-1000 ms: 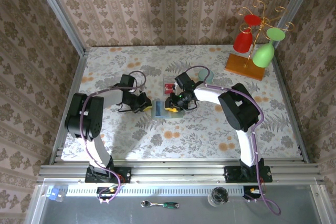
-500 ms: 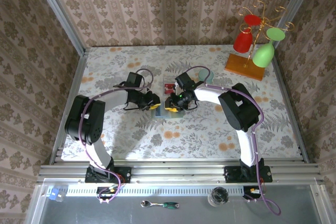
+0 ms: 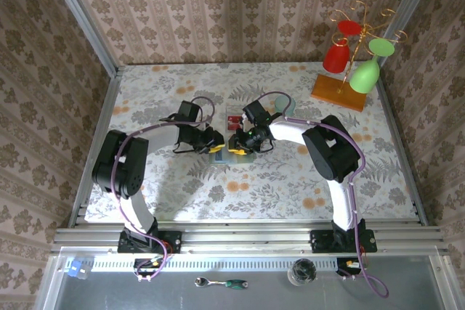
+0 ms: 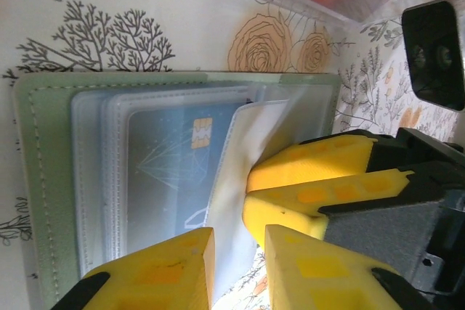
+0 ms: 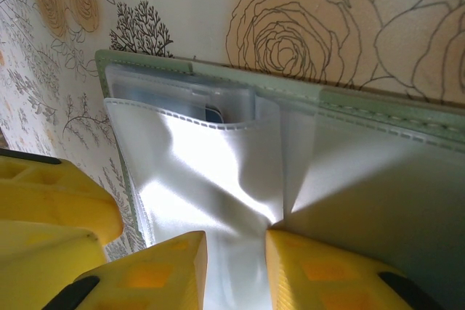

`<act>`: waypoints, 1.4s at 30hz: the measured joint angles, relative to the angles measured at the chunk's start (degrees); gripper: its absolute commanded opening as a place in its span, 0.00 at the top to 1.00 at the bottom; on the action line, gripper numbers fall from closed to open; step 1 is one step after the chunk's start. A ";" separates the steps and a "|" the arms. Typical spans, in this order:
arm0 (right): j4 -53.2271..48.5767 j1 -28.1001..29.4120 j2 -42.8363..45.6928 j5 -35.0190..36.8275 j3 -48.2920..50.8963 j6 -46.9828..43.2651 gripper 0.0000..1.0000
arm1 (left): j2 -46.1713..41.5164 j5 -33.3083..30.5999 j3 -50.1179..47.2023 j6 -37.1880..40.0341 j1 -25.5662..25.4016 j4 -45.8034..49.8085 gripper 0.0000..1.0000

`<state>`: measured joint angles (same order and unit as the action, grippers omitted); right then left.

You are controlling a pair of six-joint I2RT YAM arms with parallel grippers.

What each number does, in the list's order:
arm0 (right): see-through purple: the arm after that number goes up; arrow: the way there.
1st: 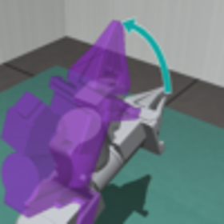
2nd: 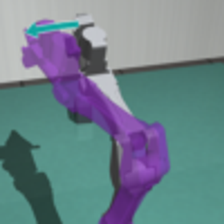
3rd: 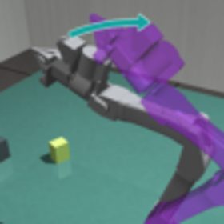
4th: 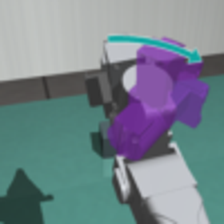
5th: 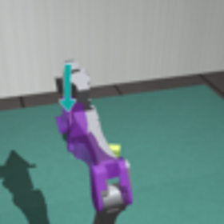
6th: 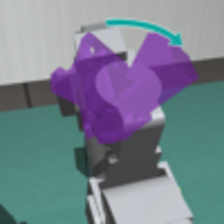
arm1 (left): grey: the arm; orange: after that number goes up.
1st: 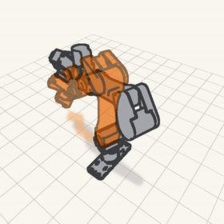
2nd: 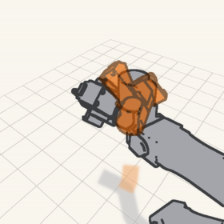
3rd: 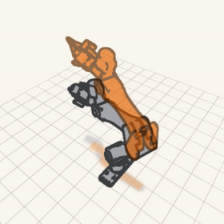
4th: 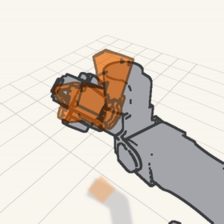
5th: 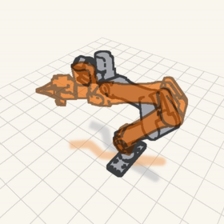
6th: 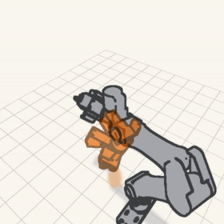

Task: Take the credit cards out of the card holder

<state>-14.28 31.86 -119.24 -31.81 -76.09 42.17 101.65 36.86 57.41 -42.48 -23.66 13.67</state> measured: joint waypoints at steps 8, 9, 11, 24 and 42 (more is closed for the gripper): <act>0.39 -0.09 0.04 -0.20 0.22 0.09 0.71 | 0.92 -0.87 0.00 0.00 -0.39 0.31 0.75; 0.44 -0.09 0.04 -0.22 0.24 0.07 0.71 | 1.09 -0.87 0.00 0.00 -0.48 0.35 0.75; 0.52 -0.11 0.04 -0.33 0.33 0.07 0.71 | 1.33 -0.87 0.00 0.00 -0.70 0.37 0.75; 1.25 -0.09 0.70 -0.39 0.96 0.11 0.67 | 1.51 -0.83 0.02 -1.05 -0.81 0.00 0.77; -0.72 -3.26 9.05 1.18 3.56 0.22 0.67 | 1.51 -0.85 4.09 -1.51 -2.62 0.48 0.78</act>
<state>-15.00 28.60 -110.19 -30.63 -72.53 42.39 103.15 36.01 61.49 -43.99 -26.28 14.15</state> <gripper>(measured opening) 0.332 0.221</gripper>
